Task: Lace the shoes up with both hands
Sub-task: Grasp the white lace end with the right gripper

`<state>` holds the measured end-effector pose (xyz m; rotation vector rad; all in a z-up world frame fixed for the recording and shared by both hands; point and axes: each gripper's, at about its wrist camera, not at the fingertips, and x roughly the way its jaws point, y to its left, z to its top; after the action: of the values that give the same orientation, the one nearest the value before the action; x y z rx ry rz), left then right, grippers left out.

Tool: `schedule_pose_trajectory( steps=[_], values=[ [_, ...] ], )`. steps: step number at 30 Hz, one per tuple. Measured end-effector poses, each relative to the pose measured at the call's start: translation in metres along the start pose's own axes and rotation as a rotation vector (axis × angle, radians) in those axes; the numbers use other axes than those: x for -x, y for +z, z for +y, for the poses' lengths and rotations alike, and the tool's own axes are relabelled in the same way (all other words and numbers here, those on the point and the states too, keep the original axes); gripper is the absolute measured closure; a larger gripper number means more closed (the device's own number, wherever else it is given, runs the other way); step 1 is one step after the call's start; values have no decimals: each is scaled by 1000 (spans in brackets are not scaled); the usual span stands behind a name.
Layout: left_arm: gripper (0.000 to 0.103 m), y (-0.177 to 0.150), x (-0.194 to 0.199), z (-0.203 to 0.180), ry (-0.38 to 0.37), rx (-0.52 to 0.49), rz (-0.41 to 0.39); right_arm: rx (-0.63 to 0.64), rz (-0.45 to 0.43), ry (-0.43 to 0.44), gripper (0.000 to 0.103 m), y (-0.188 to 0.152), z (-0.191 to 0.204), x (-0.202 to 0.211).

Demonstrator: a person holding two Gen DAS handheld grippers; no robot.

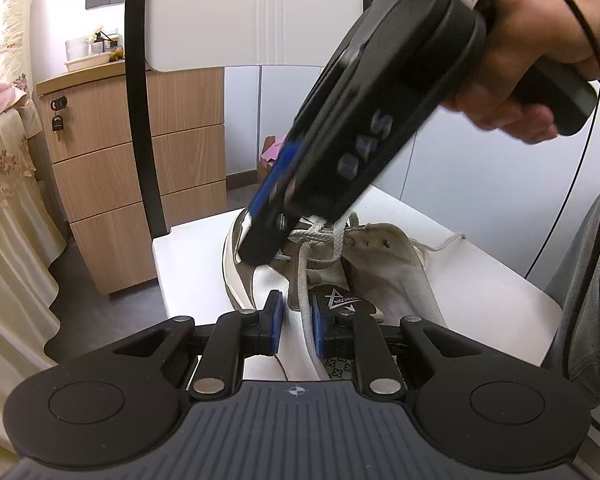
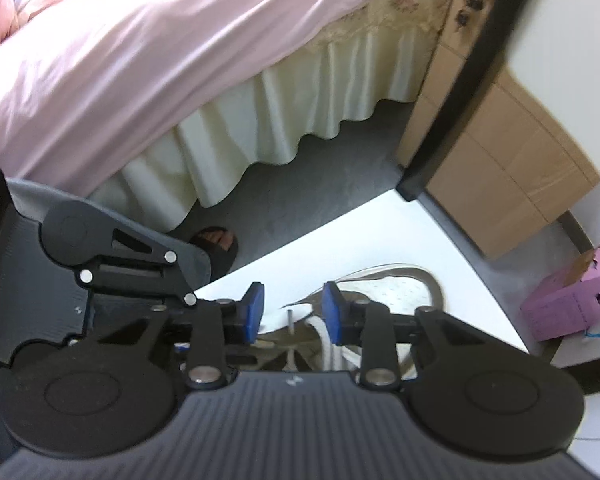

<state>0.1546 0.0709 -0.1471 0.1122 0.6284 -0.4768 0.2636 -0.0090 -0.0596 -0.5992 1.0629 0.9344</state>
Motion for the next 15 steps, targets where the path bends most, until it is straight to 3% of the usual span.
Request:
schedule_pose_trajectory(
  steps=[2,4,6,8,15],
  values=[
    [85,0,0,0,0,-4,0,21,33,-7,78,1,3,-8],
    [85,0,0,0,-3,-6,0,39,62,-8,95,0,4,-14],
    [85,-1,0,0,-5,-16,-4,50,62,-11,100,0,5,-16],
    [85,-2,0,-3,-2,-44,-16,58,47,-19,100,0,7,-16],
    [85,-2,0,0,-20,-18,-23,0,-156,-3,101,18,11,21]
  ],
)
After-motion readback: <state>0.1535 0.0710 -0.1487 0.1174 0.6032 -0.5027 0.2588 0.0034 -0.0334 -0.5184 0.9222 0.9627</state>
